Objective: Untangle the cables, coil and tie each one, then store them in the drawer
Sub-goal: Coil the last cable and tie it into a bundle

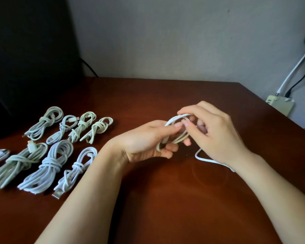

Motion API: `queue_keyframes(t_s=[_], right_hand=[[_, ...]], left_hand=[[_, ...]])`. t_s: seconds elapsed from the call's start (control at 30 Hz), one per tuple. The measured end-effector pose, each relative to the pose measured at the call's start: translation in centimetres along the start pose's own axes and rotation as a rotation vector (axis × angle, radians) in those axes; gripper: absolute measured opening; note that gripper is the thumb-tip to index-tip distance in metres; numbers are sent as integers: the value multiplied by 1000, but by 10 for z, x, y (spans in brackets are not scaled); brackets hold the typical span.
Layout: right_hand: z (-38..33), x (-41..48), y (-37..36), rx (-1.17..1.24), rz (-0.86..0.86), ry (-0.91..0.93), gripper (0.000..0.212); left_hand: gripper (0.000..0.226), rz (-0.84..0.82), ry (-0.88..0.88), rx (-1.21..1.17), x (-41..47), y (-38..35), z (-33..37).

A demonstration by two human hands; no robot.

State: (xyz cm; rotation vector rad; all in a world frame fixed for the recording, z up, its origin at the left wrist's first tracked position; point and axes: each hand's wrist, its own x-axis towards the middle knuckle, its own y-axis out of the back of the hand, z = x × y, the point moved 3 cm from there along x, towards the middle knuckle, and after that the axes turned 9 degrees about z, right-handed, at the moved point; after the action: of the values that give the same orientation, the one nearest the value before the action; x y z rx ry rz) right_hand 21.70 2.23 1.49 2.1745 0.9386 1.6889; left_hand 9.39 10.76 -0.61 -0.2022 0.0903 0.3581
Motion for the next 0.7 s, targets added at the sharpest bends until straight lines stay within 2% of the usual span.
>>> queue_keyframes(t_s=[0.1,0.23,0.3,0.37,0.5,0.6,0.7], right_hand=[[-3,0,0,-103,-59,36,39],[-13,0,0,-304,-120,125,33],[-15,1,-1,-377,-201,112,33],[-11,1,-1,-328,-295,70,29],[-11,3,2,-143,-252,89,25],[-14,3,1,-145,-295,129,29],[-14,2,1,-153,-319,127,27]], left_hand=[[34,26,-9,38,-1,-1,1],[46,54,0,98,-1,-2,2],[54,56,29,137,-2,-2,2],[58,50,54,187,-3,-2,2],[50,16,55,239,-4,2,1],[31,-37,66,291,-5,3,-1],[30,-73,136,276,-6,2,-5]])
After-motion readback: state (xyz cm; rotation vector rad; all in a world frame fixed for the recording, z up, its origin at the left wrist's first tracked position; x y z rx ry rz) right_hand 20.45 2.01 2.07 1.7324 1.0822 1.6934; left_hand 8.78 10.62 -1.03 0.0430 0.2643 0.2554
